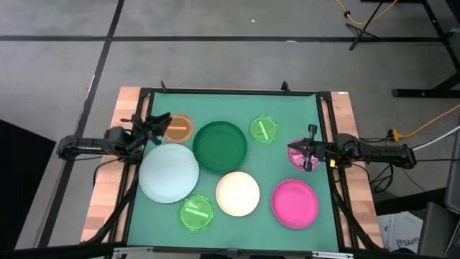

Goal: Stack plastic plates
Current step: Stack the green plate on top of the gray plate

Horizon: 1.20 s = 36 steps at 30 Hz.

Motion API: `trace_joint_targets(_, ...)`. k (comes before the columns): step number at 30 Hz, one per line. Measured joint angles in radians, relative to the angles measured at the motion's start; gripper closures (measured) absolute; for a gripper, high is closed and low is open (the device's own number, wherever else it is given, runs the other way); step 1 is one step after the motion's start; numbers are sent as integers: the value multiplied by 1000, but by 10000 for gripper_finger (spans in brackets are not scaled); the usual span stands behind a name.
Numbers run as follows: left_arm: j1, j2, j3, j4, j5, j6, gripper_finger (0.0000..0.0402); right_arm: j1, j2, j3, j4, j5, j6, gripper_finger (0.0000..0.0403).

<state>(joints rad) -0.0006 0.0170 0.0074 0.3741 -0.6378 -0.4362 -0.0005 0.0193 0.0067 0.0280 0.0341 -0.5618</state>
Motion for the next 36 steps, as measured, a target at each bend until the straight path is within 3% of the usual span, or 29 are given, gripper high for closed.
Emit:
trace_joint_targets(9, 0, 203, 18, 192, -40, -2, 201, 0, 0, 0, 0, 0, -26, 403)
trace_joint_targets(19, 66, 564, 244, 192, -34, 44, 201, 0, 0, 0, 0, 0, -27, 403)
trace_joint_targets(26, 170, 792, 418, 188, 90, 80, 201, 0, 0, 0, 0, 4, -28, 403)
trace_joint_targets(36, 356, 1082, 677, 173, 447, 80, 202, 0, 0, 0, 3, 36, -28, 403)
